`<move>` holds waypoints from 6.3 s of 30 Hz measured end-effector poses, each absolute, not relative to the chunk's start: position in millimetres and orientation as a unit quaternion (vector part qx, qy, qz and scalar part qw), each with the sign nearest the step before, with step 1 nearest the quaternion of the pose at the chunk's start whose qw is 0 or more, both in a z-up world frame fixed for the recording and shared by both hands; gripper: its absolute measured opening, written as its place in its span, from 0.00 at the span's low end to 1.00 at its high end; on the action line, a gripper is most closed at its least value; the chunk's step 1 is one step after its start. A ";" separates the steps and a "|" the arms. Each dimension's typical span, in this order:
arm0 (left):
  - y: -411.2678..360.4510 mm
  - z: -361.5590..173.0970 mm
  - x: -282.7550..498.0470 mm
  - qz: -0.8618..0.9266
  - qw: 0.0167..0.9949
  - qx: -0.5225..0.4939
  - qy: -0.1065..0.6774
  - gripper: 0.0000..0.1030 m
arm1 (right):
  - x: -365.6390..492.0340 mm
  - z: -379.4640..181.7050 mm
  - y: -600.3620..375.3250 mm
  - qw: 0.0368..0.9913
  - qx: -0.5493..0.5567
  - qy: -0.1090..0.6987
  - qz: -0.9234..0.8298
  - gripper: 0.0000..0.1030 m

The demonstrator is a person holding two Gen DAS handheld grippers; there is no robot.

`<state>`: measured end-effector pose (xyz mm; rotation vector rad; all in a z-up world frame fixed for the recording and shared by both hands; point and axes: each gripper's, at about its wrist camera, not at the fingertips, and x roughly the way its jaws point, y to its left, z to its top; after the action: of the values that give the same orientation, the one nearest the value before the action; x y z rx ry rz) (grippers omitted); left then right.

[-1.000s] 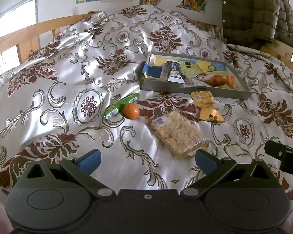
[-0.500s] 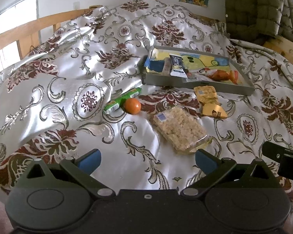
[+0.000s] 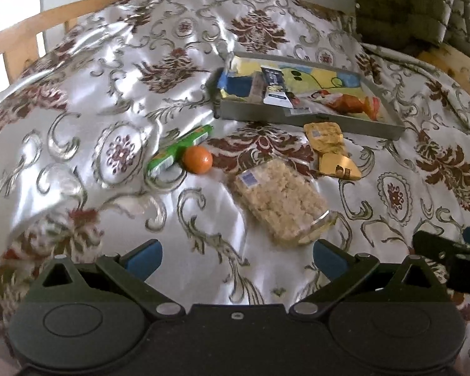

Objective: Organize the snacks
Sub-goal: 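Lower the right tool to the yellow foil packet while the left tool approaches the rice-cake bag, then close the right gripper on the yellow packet while the left gripper grasps the rice-cake bag, then lift and carry the yellow packet and rice-cake bag over the frog tray with both tools, then open both grippers to drop the packet and rice-cake bag into the tray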

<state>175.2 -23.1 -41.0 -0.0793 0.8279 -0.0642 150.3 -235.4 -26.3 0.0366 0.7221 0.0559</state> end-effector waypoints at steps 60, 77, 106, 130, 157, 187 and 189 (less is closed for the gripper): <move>-43.3 -99.9 277.5 -0.168 0.878 -0.115 0.434 0.99 | 333.9 -82.0 -214.3 0.914 -0.026 0.383 0.129 0.59; -44.4 -102.0 287.0 -0.161 0.877 -0.128 0.434 0.99 | 302.1 -68.6 -230.6 0.876 -0.021 0.466 0.123 0.59; -50.4 -102.7 302.4 -0.130 0.878 -0.108 0.447 0.84 | 291.4 -78.3 -209.9 0.886 -0.115 0.435 0.111 0.57; -39.6 -80.7 294.3 -0.132 0.892 -0.154 0.403 0.81 | 285.8 -56.7 -220.9 0.917 -0.076 0.377 0.107 0.57; -20.8 -44.4 314.7 -0.118 0.914 -0.235 0.309 0.81 | 294.2 -33.5 -235.5 0.955 -0.003 0.282 0.097 0.57; -47.2 -67.3 434.5 -0.076 0.942 -0.247 0.215 0.82 | 399.0 -51.5 -237.2 0.971 -0.006 0.233 0.051 0.58; -46.5 -71.0 437.1 -0.075 0.939 -0.253 0.220 0.82 | 401.2 -54.0 -235.0 0.970 -0.013 0.236 0.049 0.58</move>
<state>437.1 -46.5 -71.0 -0.5175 0.4482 -0.1532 401.2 -235.0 -54.0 -0.0255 0.4764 0.0995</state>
